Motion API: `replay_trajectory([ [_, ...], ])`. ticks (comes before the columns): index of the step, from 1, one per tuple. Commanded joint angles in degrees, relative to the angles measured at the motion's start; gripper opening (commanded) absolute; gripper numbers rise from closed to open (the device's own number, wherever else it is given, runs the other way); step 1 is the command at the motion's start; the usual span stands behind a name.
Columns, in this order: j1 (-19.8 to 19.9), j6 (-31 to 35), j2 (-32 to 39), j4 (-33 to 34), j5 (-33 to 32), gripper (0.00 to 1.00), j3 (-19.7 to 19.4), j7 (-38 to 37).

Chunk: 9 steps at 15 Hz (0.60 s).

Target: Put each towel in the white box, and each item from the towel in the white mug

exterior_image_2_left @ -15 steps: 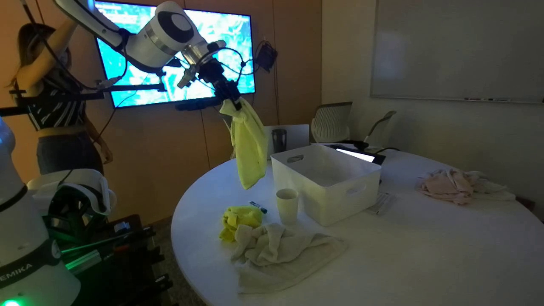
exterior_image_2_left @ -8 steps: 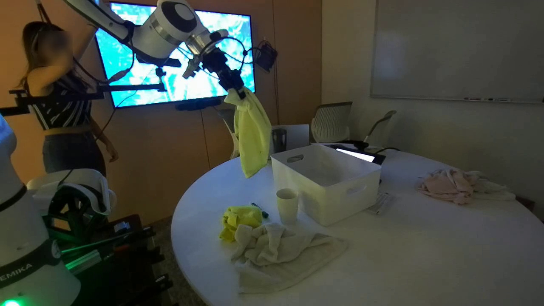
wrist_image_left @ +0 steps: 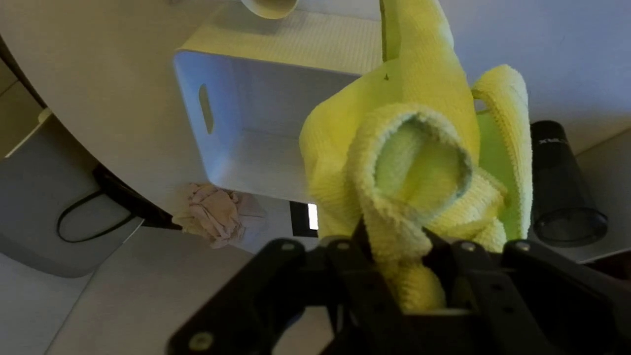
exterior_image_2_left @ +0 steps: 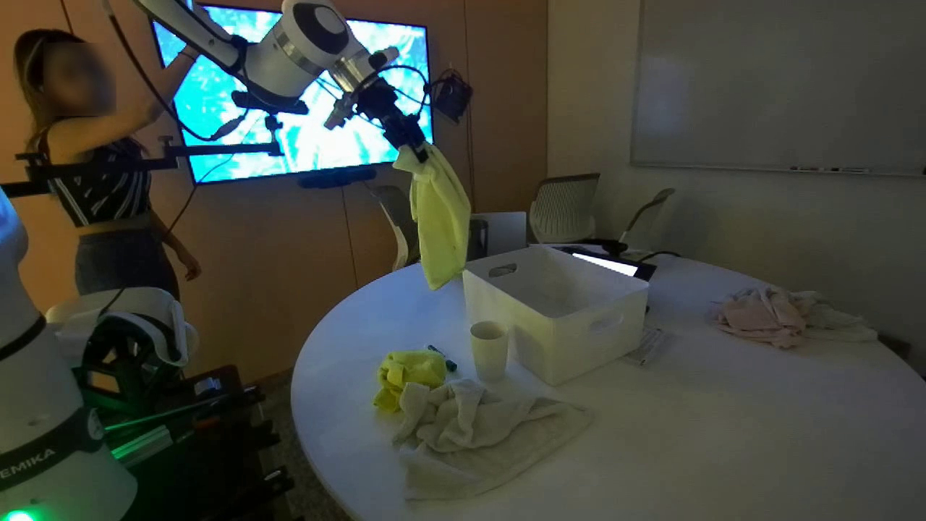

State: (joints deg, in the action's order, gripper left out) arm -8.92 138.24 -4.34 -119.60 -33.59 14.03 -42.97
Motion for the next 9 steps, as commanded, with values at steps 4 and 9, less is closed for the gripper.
replay_trajectory([
  [4,-1.0,2.4,3.4,4.7,-6.2,0.03,0.5,-10.4],
  [9,-1.9,3.4,5.6,6.6,-13.0,0.03,-0.3,-19.2],
])
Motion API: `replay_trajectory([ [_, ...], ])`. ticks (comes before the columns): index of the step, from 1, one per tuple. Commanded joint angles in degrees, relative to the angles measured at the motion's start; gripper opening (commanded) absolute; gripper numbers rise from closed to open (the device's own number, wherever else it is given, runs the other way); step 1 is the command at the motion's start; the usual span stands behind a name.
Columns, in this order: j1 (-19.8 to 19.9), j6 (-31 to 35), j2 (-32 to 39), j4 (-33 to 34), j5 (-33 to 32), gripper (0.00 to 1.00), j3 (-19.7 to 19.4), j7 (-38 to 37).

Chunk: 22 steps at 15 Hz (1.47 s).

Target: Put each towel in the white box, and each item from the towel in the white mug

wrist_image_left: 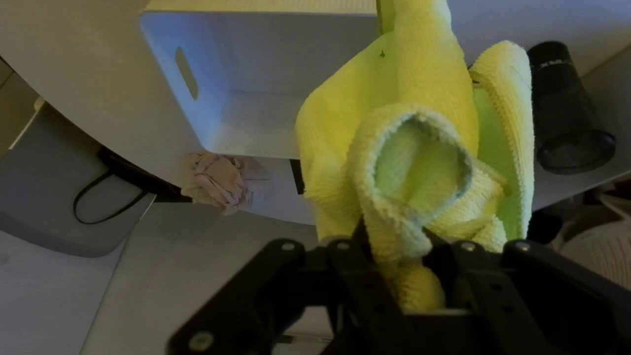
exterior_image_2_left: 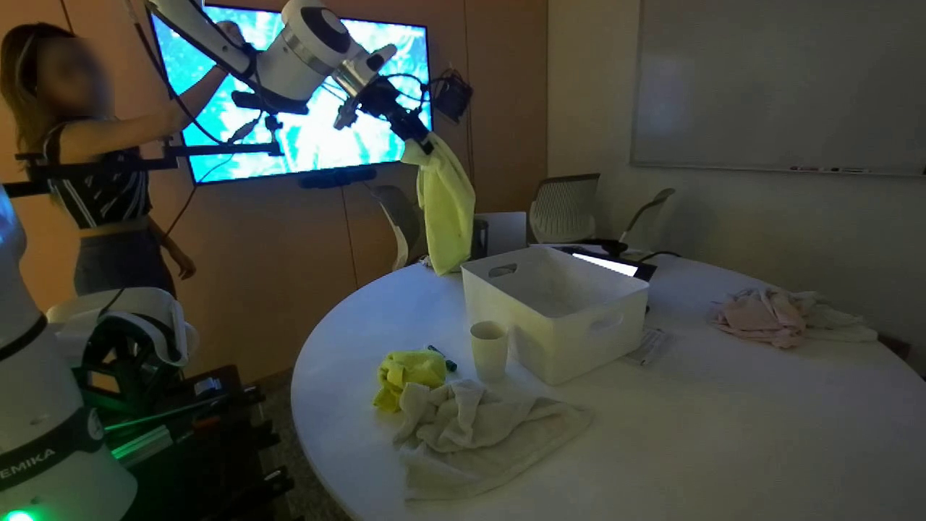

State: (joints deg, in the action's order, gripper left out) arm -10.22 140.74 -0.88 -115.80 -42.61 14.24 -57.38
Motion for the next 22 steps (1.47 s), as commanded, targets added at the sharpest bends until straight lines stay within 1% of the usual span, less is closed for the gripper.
replay_trajectory([
  [1,-0.7,0.6,2.5,3.3,-4.7,0.03,-0.6,-5.4],
  [2,-0.7,0.1,2.8,3.6,-5.2,0.03,-0.8,-6.2],
  [3,1.0,1.8,10.5,9.8,-9.4,0.03,-2.8,-5.7],
  [4,1.0,3.0,11.7,10.7,-10.5,0.03,-3.5,-4.9],
  [5,0.5,0.1,13.9,13.4,-11.1,0.03,-4.5,-5.9],
  [6,0.4,-0.1,16.7,15.9,-10.7,0.03,-5.7,-5.6],
  [8,0.2,-0.7,22.9,22.1,-7.5,0.03,-8.2,-2.9],
  [10,0.1,-0.5,28.4,27.8,-5.6,0.03,-10.4,-1.4],
  [14,0.1,-1.0,38.2,39.2,1.0,0.03,-13.1,4.7],
  [15,0.4,-1.9,40.1,41.9,3.7,0.03,-13.2,7.7],
  [16,2.2,-3.9,42.2,44.7,4.3,0.04,-11.0,9.4],
  [17,0.6,-5.6,43.8,47.2,8.9,0.37,-13.1,13.6],
  [18,0.8,-9.0,45.7,49.8,12.2,0.38,-12.6,18.3],
  [19,0.4,-11.8,47.3,52.4,15.1,0.44,-13.0,21.9],
  [21,0.2,-17.0,50.3,57.4,20.7,0.59,-13.3,29.9],
  [22,0.4,-18.8,50.9,58.3,22.9,0.68,-13.1,33.6],
])
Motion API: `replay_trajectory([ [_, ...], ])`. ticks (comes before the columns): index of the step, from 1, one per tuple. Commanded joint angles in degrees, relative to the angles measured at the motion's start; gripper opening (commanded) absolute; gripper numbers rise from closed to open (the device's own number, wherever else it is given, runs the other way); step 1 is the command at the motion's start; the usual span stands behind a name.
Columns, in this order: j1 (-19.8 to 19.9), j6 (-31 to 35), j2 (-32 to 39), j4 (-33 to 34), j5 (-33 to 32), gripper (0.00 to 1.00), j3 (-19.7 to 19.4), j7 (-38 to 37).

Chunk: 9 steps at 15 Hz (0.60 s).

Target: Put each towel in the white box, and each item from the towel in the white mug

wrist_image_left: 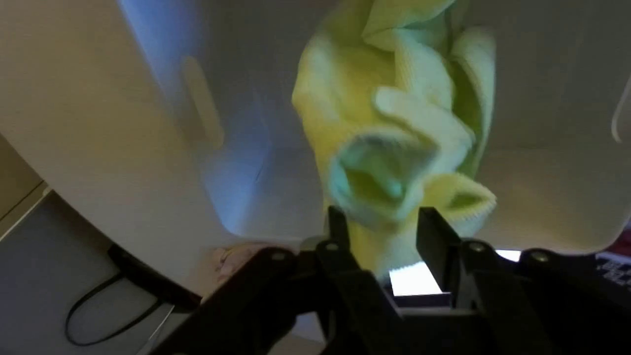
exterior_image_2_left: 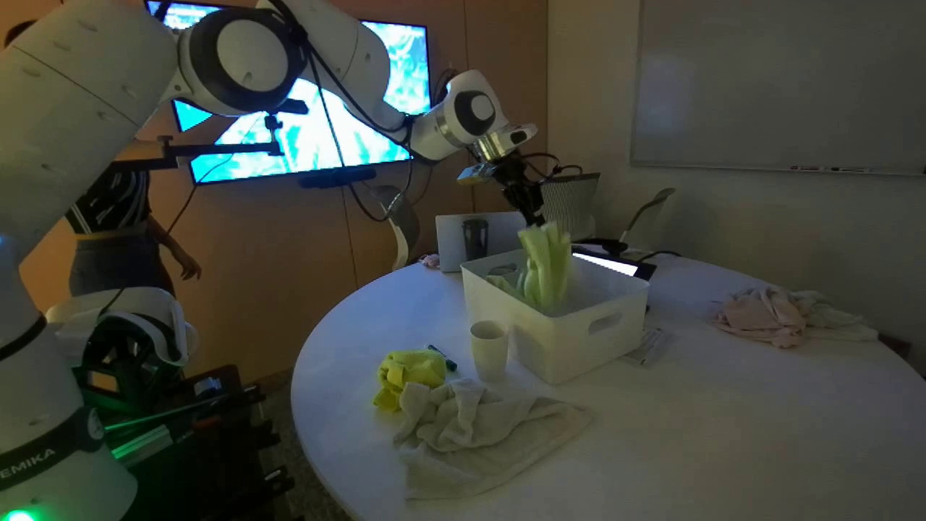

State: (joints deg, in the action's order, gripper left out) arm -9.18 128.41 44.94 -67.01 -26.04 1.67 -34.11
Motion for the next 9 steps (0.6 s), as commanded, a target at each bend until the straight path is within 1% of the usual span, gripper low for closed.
replay_trajectory([
  [1,-1.0,-8.6,5.9,11.0,7.9,0.75,-0.9,13.0],
  [3,-0.5,-11.6,5.7,10.9,10.5,0.90,-0.5,18.5],
  [4,-0.2,-12.0,4.4,8.7,11.2,0.96,-0.3,20.9],
  [5,0.1,-13.0,3.3,7.2,12.0,1.00,-0.2,23.4],
  [9,2.3,-16.0,-2.6,-2.1,14.5,1.00,0.7,32.7],
])
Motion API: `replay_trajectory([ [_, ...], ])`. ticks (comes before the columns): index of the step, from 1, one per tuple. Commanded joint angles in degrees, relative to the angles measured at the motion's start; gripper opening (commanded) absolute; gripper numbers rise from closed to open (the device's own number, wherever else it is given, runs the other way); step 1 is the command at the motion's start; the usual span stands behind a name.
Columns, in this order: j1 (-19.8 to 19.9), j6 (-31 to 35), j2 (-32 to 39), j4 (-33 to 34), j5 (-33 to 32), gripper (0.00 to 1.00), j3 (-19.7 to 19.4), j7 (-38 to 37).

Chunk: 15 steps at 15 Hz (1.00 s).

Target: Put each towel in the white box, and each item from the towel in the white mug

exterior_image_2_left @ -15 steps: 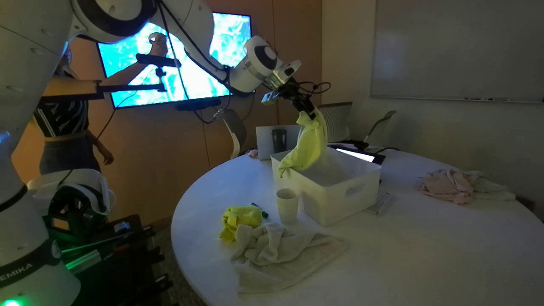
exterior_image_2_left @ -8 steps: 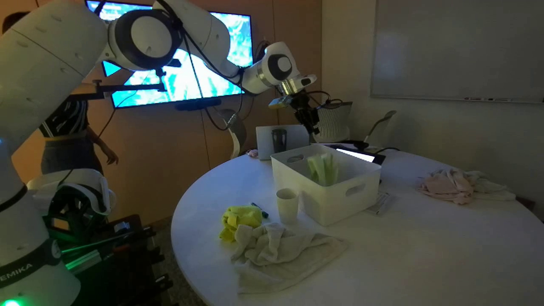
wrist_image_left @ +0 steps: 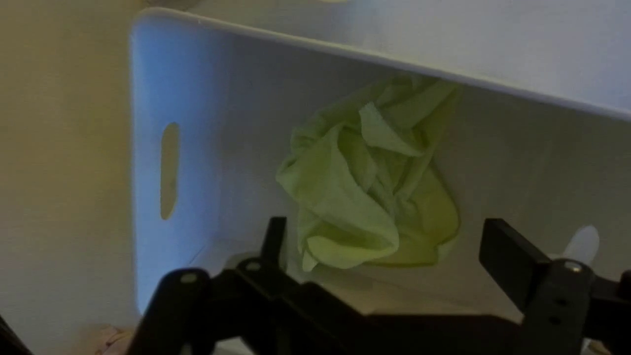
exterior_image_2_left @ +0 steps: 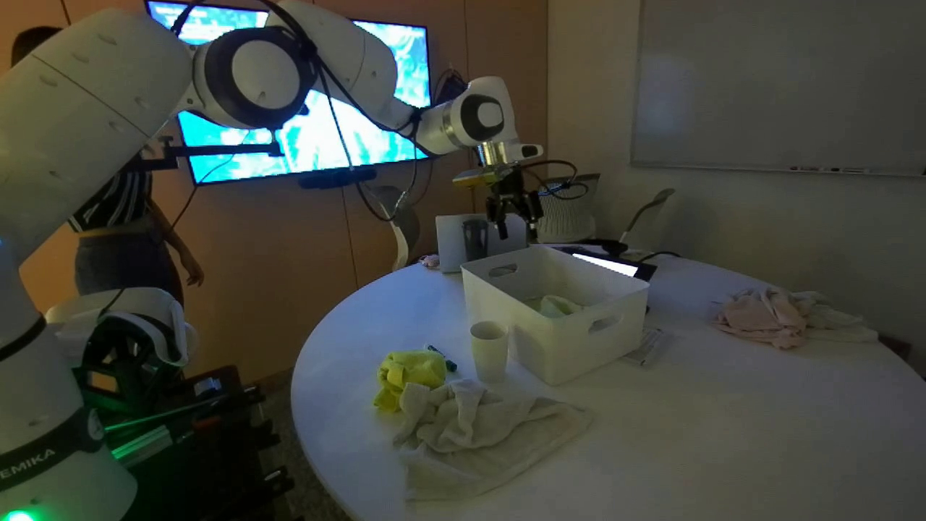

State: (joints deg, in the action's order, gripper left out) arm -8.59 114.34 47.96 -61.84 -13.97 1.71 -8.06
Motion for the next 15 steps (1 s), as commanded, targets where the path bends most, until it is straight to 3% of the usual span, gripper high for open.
replay_trajectory([
  [1,2.3,-1.8,-8.1,-11.4,2.8,1.00,0.7,8.3],
  [9,5.6,-1.1,-22.7,-34.1,4.1,1.00,1.5,17.1],
  [15,7.7,6.5,-31.0,-52.3,5.8,1.00,1.5,20.7],
])
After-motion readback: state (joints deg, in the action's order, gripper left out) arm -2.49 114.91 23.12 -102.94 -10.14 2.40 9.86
